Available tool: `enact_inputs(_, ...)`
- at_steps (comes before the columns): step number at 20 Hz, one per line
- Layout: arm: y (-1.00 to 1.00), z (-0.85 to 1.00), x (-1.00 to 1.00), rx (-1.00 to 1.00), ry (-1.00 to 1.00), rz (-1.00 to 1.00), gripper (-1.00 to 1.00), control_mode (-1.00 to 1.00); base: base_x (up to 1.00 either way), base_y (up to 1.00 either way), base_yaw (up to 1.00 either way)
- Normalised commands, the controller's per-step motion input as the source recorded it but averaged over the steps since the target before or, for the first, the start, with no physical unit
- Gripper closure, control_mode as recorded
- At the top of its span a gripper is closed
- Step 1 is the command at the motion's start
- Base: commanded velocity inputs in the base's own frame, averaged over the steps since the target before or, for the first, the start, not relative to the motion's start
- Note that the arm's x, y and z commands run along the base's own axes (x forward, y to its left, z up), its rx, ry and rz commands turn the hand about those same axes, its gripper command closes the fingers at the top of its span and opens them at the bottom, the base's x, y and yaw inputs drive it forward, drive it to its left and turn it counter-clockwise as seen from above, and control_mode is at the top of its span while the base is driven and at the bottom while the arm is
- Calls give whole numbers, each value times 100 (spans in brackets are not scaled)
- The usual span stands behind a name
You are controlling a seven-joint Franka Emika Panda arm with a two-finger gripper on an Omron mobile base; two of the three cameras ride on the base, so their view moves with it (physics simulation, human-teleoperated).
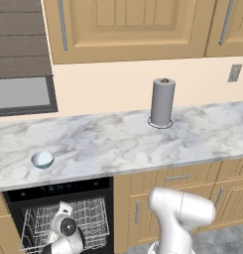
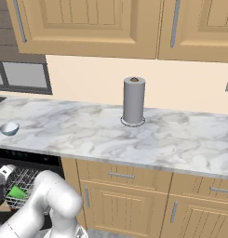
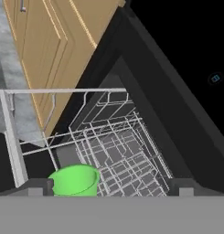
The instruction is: Pick up the cup and bowl from the counter, place them in the dishwasher, and close the dishwasher door.
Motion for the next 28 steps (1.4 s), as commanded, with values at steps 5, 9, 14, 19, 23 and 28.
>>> enact_inputs(5, 17, 72, -31, -9, -4, 0, -100, -100, 0, 0, 0)
enact_inputs(9, 11, 49, -39, -18, 0, 0, -100, -100, 0, 0, 0)
enact_inputs(14, 4, 66, -46, -22, 0, 0, -100, -100, 0, 0, 0)
enact_inputs(19, 0, 67, -31, -17, -2, -1, -100, -100, 0, 0, 0)
enact_inputs(23, 0, 66, -13, -11, -3, -4, -100, -100, 0, 0, 0)
enact_inputs(28, 0, 64, -2, -9, -3, -5, -100, -100, 0, 0, 0)
